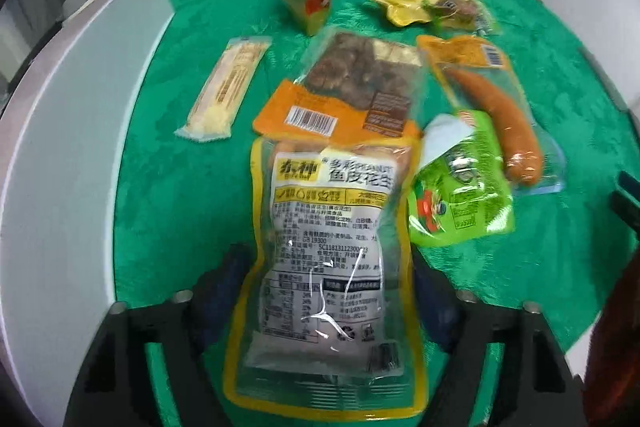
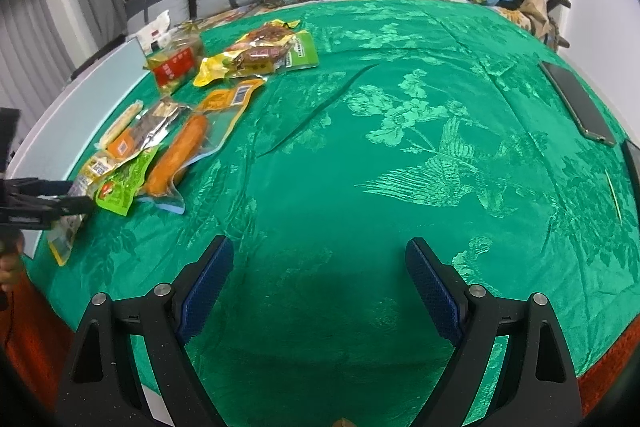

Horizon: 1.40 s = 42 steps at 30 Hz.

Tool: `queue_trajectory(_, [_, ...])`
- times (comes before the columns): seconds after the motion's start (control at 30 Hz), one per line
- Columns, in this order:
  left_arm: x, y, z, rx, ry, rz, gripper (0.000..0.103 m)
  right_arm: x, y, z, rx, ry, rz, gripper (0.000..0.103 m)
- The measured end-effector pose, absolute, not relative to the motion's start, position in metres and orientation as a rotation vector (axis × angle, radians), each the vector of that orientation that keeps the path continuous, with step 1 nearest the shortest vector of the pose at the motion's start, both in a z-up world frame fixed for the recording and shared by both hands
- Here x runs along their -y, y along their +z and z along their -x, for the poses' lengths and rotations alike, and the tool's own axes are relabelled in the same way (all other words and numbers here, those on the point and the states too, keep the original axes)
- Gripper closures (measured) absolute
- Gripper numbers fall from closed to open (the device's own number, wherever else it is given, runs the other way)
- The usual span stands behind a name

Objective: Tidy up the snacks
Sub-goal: 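Grasp the yellow-bordered peanut bag with the left tool and lift, then grasp the orange sausage pack with the right tool while left holds peanut bag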

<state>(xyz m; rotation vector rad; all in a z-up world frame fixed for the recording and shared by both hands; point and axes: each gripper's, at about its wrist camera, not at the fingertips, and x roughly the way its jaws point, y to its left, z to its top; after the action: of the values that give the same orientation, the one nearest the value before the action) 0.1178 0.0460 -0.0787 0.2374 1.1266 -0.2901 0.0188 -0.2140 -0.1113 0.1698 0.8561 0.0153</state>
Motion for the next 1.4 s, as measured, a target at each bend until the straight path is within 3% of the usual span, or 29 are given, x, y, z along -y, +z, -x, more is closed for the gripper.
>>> queue_trajectory(0.03, [-0.046,-0.076,-0.115,-1.103,-0.289,-0.241,0.047,0.214,-0.111,-0.018,-0.857,0.020,-0.172,0.013])
queue_trajectory(0.1, [-0.048,-0.073,-0.109,-1.091,-0.281,-0.238,0.049,0.215,-0.109,-0.017,-0.863,0.037,-0.191,0.013])
queue_trajectory(0.3, [-0.089,-0.071,-0.086,-1.004,-0.205,0.012,0.049,0.214,-0.104,-0.039,-0.921,0.120,-0.367,0.013])
queue_trajectory(0.47, [-0.112,-0.074,-0.078,-0.972,-0.201,0.134,0.049,0.179,-0.099,-0.112,-0.991,0.087,-0.373,0.013])
queue_trajectory(0.7, [-0.116,-0.076,-0.070,-0.939,-0.231,0.108,0.049,0.093,-0.121,-0.177,-1.150,-0.012,-0.014,0.016])
queue_trajectory(0.97, [-0.113,-0.075,-0.072,-0.936,-0.244,0.116,0.049,0.114,-0.113,-0.174,-1.210,0.039,0.009,0.038])
queue_trajectory(1.4, [-0.112,-0.077,-0.076,-0.937,-0.243,0.126,0.048,0.222,-0.093,-0.170,-1.255,0.077,-0.473,0.024])
